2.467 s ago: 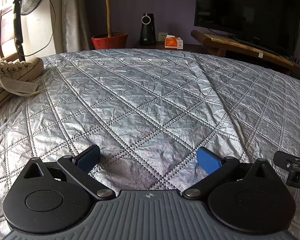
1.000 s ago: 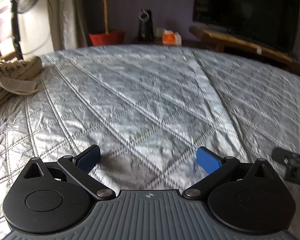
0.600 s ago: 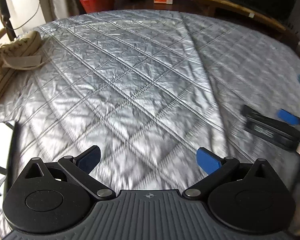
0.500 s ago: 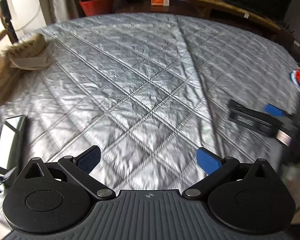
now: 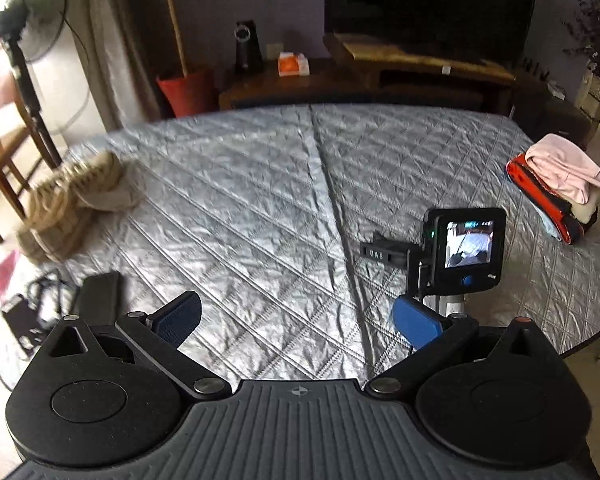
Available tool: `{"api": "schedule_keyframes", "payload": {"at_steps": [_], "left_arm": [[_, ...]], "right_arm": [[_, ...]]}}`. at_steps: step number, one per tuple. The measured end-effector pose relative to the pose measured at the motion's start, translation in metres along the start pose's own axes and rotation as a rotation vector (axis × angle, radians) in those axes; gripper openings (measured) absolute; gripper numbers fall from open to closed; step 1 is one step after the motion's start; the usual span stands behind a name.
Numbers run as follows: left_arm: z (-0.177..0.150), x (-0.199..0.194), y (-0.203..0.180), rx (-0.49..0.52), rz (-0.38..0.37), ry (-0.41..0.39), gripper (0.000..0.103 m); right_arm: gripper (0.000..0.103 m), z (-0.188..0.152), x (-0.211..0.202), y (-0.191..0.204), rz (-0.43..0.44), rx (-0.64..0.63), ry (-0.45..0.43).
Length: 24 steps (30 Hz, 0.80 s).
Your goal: Fold clothes
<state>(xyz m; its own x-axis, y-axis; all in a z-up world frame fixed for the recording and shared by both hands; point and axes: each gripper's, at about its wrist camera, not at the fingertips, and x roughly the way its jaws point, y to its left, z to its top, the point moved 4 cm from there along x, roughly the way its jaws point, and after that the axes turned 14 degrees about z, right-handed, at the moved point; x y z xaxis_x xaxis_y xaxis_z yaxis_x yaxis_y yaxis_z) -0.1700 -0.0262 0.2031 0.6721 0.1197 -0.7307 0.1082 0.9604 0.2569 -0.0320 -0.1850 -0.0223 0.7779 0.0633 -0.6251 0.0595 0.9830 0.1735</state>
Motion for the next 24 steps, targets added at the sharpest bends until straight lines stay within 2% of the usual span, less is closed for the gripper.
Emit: {"api": "schedule_keyframes", "payload": {"at_steps": [11, 24], "left_arm": [[0.007, -0.035, 0.003, 0.019, 0.029, -0.027, 0.103], [0.003, -0.045, 0.007, 0.013, 0.011, -0.021, 0.103]], "right_arm": [[0.103, 0.0, -0.001, 0.0, 0.0, 0.0, 0.0], [0.103, 0.0, -0.001, 0.001, 0.0, 0.0, 0.0]]}}
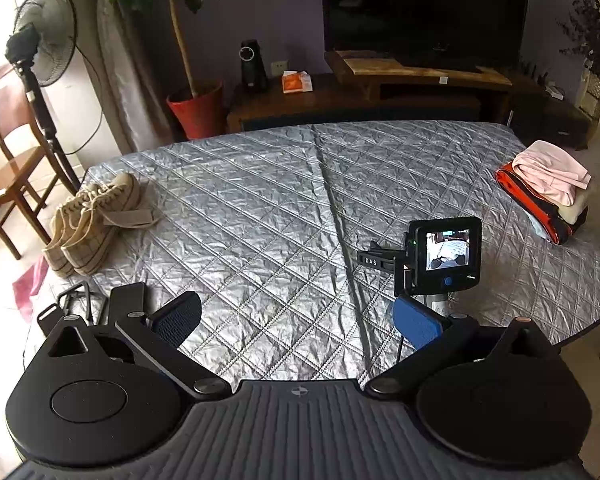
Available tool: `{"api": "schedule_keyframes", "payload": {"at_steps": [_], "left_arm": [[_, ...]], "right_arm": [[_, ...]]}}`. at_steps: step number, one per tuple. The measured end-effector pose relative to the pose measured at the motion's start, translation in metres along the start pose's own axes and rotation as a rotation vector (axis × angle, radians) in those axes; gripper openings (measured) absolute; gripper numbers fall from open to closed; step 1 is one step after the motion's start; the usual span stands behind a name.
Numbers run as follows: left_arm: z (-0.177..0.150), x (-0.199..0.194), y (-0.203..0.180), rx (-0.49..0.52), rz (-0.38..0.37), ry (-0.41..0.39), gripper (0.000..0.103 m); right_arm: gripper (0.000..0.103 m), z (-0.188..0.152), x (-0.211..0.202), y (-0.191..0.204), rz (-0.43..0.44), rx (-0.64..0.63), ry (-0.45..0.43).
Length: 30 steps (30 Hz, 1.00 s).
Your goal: Fold clothes
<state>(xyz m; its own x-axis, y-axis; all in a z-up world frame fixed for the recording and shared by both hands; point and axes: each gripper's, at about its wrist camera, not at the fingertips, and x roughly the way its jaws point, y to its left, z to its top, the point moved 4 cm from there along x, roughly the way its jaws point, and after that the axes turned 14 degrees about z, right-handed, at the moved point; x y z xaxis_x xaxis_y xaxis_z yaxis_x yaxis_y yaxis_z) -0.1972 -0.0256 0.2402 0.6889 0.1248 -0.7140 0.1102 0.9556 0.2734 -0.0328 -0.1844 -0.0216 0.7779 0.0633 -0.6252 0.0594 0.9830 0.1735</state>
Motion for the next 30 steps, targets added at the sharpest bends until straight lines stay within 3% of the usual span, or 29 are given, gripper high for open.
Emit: {"api": "schedule_keyframes", "payload": {"at_steps": [30], "left_arm": [[-0.0052, -0.0086, 0.0025, 0.002, -0.015, 0.035, 0.103]], "right_arm": [[0.103, 0.0, 0.0003, 0.0005, 0.0, 0.0, 0.0]]}}
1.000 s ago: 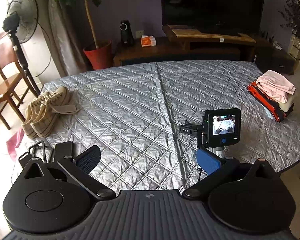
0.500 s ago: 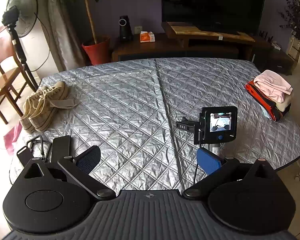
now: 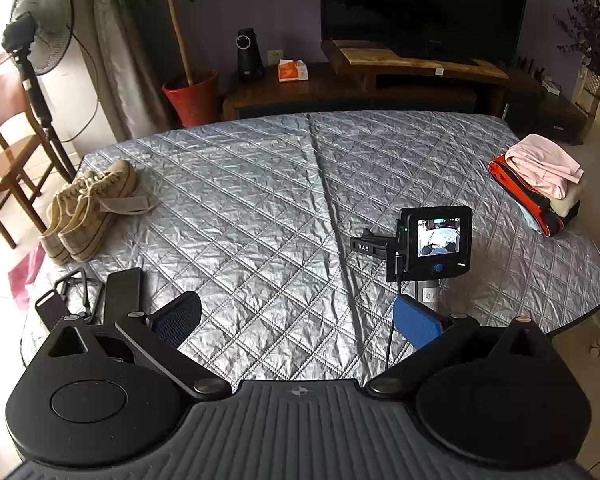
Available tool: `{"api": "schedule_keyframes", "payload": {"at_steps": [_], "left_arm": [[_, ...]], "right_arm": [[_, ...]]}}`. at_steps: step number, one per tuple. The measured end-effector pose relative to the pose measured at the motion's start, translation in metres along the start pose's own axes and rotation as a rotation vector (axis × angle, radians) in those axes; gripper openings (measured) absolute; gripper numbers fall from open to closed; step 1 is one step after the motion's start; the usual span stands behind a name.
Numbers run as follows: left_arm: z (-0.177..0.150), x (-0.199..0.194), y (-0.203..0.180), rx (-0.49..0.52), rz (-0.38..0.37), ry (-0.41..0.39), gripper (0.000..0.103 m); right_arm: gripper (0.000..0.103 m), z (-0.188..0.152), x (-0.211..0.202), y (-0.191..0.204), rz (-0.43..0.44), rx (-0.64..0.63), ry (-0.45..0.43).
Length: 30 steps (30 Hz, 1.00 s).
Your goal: Fold clothes
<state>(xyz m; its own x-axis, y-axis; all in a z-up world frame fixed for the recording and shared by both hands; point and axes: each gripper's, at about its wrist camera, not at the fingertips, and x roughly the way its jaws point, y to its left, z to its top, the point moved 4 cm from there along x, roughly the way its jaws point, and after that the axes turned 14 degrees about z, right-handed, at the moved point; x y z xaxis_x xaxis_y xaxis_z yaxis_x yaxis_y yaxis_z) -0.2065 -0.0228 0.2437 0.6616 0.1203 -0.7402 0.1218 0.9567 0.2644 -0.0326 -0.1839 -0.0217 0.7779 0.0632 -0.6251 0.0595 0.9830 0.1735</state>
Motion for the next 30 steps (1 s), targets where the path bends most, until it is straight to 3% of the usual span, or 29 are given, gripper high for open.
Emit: {"api": "schedule_keyframes", "payload": {"at_steps": [30], "left_arm": [[0.0003, -0.0005, -0.0039, 0.017, -0.005, 0.002, 0.103]], "right_arm": [[0.103, -0.0001, 0.0004, -0.0004, 0.0, 0.0, 0.0]]}}
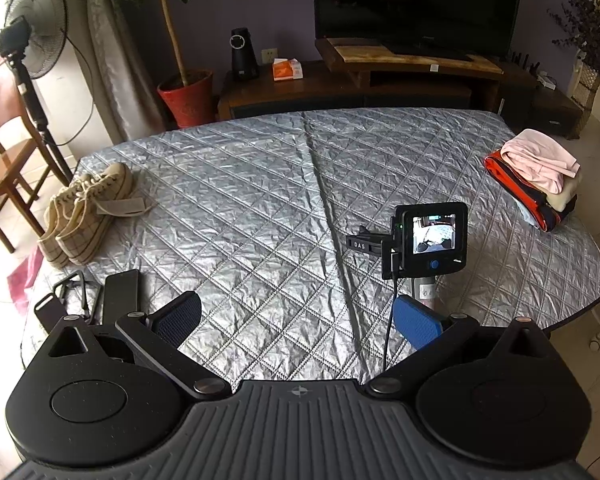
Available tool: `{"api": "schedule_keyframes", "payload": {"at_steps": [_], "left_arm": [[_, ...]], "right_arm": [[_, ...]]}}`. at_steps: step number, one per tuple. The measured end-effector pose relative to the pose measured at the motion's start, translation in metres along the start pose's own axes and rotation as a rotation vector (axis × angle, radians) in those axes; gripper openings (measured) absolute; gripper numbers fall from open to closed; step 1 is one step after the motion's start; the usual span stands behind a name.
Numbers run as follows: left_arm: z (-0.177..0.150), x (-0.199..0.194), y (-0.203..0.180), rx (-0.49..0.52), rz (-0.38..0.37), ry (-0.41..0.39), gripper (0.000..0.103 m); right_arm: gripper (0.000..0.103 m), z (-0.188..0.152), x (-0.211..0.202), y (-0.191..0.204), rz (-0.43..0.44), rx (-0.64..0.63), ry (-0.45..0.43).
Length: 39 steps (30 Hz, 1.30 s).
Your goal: Fold clothes
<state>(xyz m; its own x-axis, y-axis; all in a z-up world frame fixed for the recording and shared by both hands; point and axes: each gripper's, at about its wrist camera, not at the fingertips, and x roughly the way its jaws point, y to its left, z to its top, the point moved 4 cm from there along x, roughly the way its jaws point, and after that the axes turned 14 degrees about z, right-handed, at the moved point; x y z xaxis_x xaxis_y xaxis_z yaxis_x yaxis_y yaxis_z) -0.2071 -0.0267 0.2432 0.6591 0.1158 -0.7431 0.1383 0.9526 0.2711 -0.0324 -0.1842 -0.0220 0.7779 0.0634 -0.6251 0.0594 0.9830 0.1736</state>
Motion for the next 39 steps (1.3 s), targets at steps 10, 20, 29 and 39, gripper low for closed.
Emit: {"api": "schedule_keyframes", "payload": {"at_steps": [10, 20, 29, 39], "left_arm": [[-0.0014, 0.0019, -0.0024, 0.007, -0.003, 0.006, 0.103], [-0.0024, 0.004, -0.0036, 0.01, -0.004, 0.011, 0.103], [-0.0039, 0.0042, -0.0032, 0.004, -0.019, 0.022, 0.103], [-0.0039, 0.002, -0.0027, -0.001, -0.031, 0.027, 0.103]], "right_arm": [[0.103, -0.0001, -0.0002, 0.0007, 0.0, 0.0, 0.0], [0.103, 0.0, -0.0002, -0.0002, 0.0, 0.0, 0.0], [0.103, -0.0001, -0.0006, 0.0008, 0.0, 0.0, 0.0], [0.103, 0.0001, -0.0003, -0.0004, 0.0, 0.0, 0.0]]}}
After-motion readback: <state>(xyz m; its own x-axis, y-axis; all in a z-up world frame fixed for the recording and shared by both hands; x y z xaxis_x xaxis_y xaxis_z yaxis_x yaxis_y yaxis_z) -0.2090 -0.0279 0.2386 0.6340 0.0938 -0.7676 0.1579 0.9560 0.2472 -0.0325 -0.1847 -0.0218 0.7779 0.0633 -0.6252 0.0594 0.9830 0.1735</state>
